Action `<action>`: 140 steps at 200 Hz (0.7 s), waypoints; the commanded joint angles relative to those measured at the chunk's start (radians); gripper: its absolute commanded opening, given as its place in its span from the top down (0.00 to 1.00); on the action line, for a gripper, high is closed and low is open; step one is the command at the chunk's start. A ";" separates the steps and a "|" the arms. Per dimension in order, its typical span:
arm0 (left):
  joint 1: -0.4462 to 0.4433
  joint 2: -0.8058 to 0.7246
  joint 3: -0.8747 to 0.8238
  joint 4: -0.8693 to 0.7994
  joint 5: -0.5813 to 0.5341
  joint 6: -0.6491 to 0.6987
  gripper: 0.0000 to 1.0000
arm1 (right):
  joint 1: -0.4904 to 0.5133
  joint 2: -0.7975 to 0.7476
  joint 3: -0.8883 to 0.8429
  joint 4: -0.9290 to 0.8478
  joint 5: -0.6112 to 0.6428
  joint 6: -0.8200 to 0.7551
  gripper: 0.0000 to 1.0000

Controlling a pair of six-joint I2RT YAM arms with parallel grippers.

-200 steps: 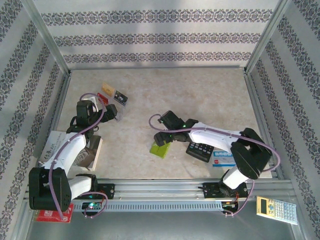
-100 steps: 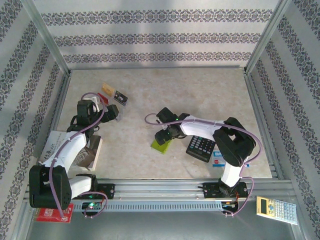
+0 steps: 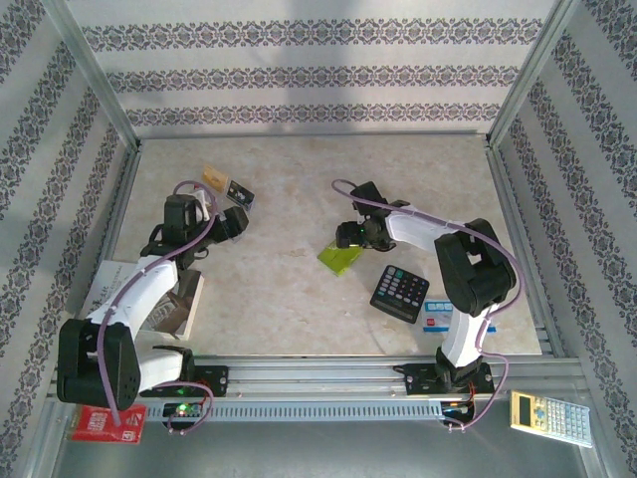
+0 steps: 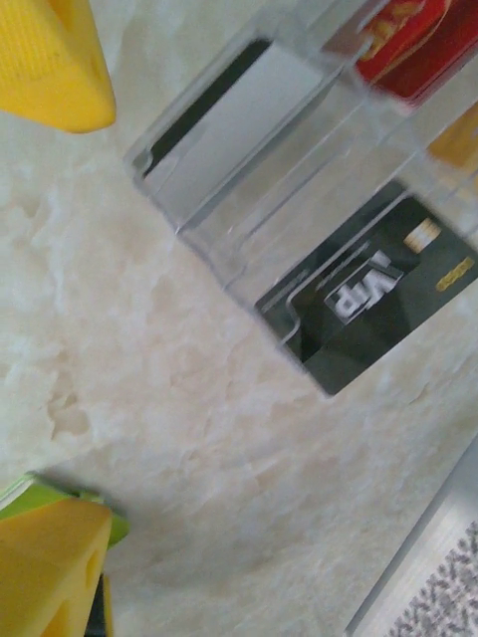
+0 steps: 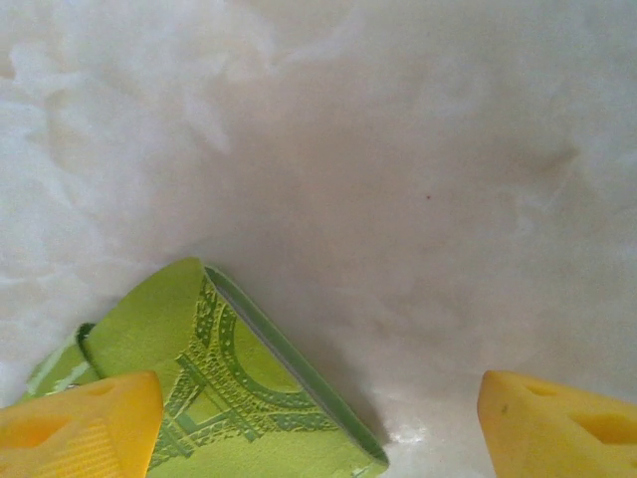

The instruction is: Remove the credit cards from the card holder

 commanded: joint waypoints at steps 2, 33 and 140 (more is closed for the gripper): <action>-0.058 0.015 0.042 -0.045 0.001 -0.063 0.06 | 0.005 -0.038 -0.046 0.020 -0.129 0.061 0.18; -0.141 0.049 0.055 -0.056 -0.047 -0.134 0.09 | 0.021 -0.059 -0.089 0.030 -0.171 0.080 0.19; -0.301 0.158 0.003 -0.005 -0.058 -0.408 0.23 | 0.226 -0.124 -0.093 0.113 -0.131 0.177 0.22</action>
